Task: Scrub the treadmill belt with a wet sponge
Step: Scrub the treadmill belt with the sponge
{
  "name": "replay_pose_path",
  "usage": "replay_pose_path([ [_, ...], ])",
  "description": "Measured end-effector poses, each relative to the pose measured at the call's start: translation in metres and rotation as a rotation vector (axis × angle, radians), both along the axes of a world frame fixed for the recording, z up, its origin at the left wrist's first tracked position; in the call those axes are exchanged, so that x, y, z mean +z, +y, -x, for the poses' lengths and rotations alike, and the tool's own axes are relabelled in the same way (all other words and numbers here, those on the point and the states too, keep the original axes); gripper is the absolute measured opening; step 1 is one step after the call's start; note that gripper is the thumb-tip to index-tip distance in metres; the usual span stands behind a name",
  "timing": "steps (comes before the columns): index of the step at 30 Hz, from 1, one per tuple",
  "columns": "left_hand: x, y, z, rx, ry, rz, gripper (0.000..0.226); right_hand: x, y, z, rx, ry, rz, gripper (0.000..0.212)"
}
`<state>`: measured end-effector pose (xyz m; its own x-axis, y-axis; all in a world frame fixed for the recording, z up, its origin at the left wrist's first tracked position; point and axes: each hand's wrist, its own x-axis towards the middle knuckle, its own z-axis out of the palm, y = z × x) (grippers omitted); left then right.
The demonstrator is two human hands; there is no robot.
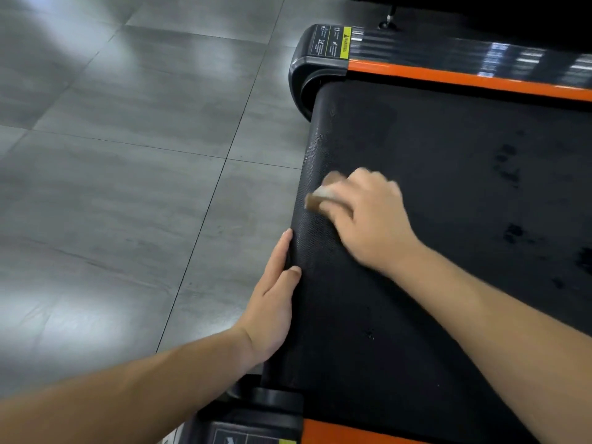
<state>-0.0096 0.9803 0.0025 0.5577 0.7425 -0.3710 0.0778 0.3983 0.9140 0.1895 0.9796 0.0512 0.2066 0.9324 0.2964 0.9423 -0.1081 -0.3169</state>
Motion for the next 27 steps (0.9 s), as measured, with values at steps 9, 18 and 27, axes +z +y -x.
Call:
replay_pose_path([
  [9,0.01,0.0,-0.006,0.062,0.016,0.043,0.047,0.0,-0.041,0.0,0.114,0.047,-0.008,0.026],
  [18,0.006,0.006,-0.007,0.025,-0.045,0.067,0.043,0.008,-0.12,0.044,0.484,0.144,0.123,0.019],
  [27,0.015,0.05,-0.028,0.048,-0.087,0.325,0.052,0.007,-0.059,0.023,0.398,0.078,0.071,0.024],
])
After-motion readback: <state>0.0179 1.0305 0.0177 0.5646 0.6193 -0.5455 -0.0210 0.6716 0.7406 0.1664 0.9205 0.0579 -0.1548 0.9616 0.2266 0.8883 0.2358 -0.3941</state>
